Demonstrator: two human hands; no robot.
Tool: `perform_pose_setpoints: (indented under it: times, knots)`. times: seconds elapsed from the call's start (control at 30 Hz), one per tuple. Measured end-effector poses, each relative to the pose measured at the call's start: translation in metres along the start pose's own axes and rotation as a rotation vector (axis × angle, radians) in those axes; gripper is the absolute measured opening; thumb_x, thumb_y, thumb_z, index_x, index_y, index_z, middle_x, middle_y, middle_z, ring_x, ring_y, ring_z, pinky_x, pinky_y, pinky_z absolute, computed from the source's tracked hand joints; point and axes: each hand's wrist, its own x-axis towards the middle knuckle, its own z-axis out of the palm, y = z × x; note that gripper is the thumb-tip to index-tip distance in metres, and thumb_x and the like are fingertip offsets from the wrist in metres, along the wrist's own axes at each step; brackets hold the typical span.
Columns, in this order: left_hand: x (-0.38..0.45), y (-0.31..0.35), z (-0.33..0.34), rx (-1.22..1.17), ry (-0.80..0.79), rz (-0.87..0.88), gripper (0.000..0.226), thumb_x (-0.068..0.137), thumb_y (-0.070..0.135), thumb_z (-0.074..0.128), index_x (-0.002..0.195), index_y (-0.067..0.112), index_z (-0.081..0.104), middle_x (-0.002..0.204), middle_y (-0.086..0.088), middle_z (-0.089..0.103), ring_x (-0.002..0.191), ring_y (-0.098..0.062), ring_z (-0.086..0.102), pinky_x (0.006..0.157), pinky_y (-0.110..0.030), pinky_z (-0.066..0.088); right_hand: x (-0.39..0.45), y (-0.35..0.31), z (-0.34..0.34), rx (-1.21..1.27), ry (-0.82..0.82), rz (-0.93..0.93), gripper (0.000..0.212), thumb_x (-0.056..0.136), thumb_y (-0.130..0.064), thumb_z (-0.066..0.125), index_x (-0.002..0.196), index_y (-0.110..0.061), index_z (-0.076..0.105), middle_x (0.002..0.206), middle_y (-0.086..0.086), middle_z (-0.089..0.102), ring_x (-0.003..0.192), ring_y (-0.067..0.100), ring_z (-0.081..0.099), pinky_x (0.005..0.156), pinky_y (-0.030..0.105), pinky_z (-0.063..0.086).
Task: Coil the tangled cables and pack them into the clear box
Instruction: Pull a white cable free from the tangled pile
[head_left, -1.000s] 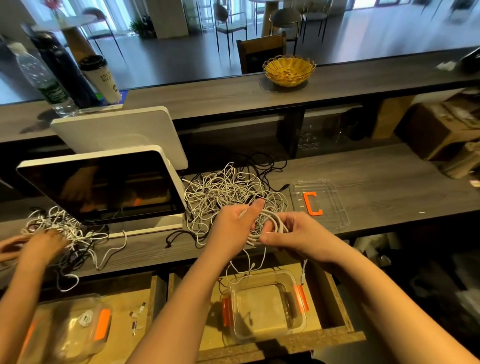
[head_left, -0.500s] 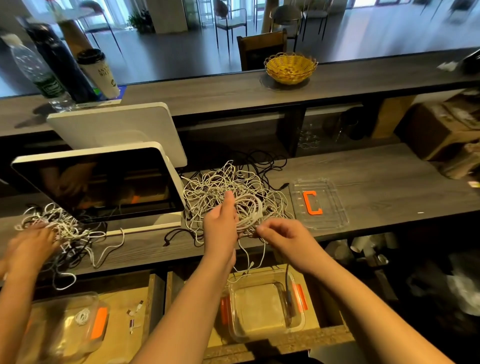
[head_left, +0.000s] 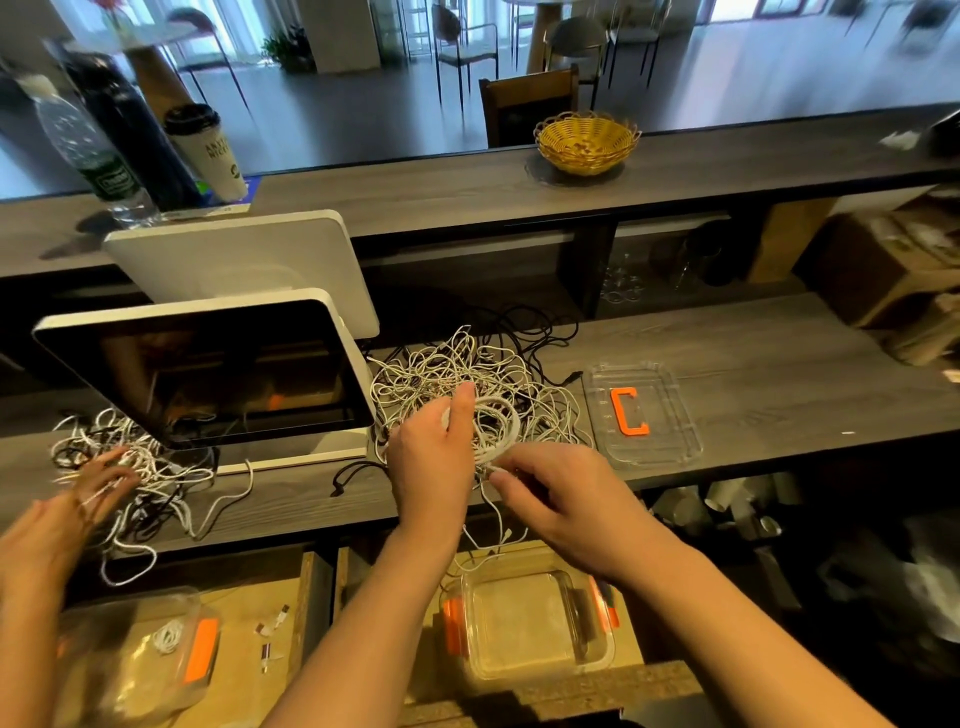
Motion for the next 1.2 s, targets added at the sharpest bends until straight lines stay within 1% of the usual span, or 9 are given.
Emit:
perform_pose_setpoints:
  times: [0.13,0.23,0.33,0.57,0.63,0.73,0.83,1.07,1.2]
  knots:
    - [0.000,0.007,0.000,0.003,-0.289,0.053,0.044,0.098,0.049,0.052,0.069,0.022,0.070,0.055,-0.004,0.061,0.050,-0.023,0.055,0.053,-0.041,0.048,0.005,0.008,-0.013,0.053,0.093,0.028,0.022,0.096,-0.037,0.048,0.104,-0.026,0.066,0.086,-0.018,0.063,0.080,0.000,0.061,0.072,0.019,0.051]
    - [0.002,0.017,-0.001,-0.092,-0.447,-0.004,0.044,0.099,0.045,0.052,0.076,0.017,0.075,0.050,0.000,0.053,0.045,-0.016,0.042,0.049,-0.035,0.036,0.009,0.017,-0.024,0.123,0.212,-0.005,0.020,0.094,-0.038,0.057,0.104,-0.025,0.068,0.087,-0.019,0.064,0.082,0.000,0.063,0.070,0.014,0.050]
    - [0.003,0.026,-0.006,-0.192,-0.517,-0.019,0.058,0.101,0.044,0.048,0.071,-0.004,0.065,0.048,0.001,0.045,0.046,-0.017,0.039,0.051,-0.031,0.033,0.013,0.022,-0.034,0.229,0.267,0.007,0.019,0.090,-0.032,0.064,0.100,-0.019,0.072,0.087,-0.012,0.070,0.082,0.006,0.067,0.070,0.019,0.054]
    - [-0.004,0.049,-0.021,-0.426,-0.719,-0.066,0.080,0.086,0.062,0.039,0.074,-0.013,0.063,0.058,-0.023,0.061,0.051,-0.023,0.054,0.050,-0.025,0.041,0.014,0.037,-0.037,0.442,0.315,0.096,0.017,0.094,-0.019,0.061,0.101,-0.010,0.074,0.089,-0.002,0.074,0.086,0.014,0.070,0.076,0.029,0.057]
    - [-0.006,0.054,-0.021,-0.518,-0.718,-0.092,0.077,0.083,0.063,0.039,0.068,-0.008,0.064,0.054,-0.015,0.062,0.050,-0.020,0.058,0.050,-0.021,0.046,0.013,0.042,-0.037,0.451,0.338,0.134,0.015,0.095,-0.013,0.060,0.101,-0.011,0.073,0.089,-0.002,0.074,0.086,0.014,0.070,0.076,0.029,0.057]
    - [-0.010,0.050,-0.019,-0.609,-0.622,-0.095,0.067,0.068,0.084,0.044,0.054,0.023,0.067,0.050,0.000,0.061,0.044,-0.007,0.057,0.048,-0.016,0.046,0.010,0.046,-0.041,0.388,0.351,0.131,0.016,0.096,-0.019,0.059,0.101,-0.014,0.073,0.091,-0.004,0.073,0.088,0.011,0.069,0.078,0.027,0.056]
    - [-0.014,0.042,-0.011,-0.769,-0.520,-0.179,0.075,0.051,0.095,0.057,0.062,0.022,0.069,0.049,0.001,0.058,0.040,-0.007,0.051,0.046,-0.020,0.043,0.006,0.049,-0.046,0.307,0.375,0.121,0.023,0.094,-0.030,0.057,0.100,-0.015,0.074,0.088,-0.007,0.072,0.084,0.010,0.068,0.072,0.026,0.055]
    - [-0.013,0.051,-0.005,-1.052,-0.465,-0.286,0.048,0.081,0.055,0.051,0.083,0.006,0.056,0.054,0.001,0.050,0.049,-0.012,0.051,0.055,-0.022,0.049,0.001,0.053,-0.034,0.314,0.270,0.237,0.016,0.096,-0.030,0.057,0.094,-0.024,0.072,0.074,-0.006,0.066,0.067,0.009,0.059,0.061,0.024,0.047]
    - [-0.004,0.038,-0.003,-1.057,-0.402,-0.300,0.038,0.091,0.042,0.049,0.096,0.005,0.057,0.061,0.003,0.050,0.057,-0.011,0.051,0.062,-0.022,0.049,-0.001,0.049,-0.031,0.291,0.205,0.283,0.014,0.098,-0.031,0.056,0.092,-0.032,0.069,0.072,-0.007,0.065,0.065,0.006,0.057,0.059,0.020,0.045]
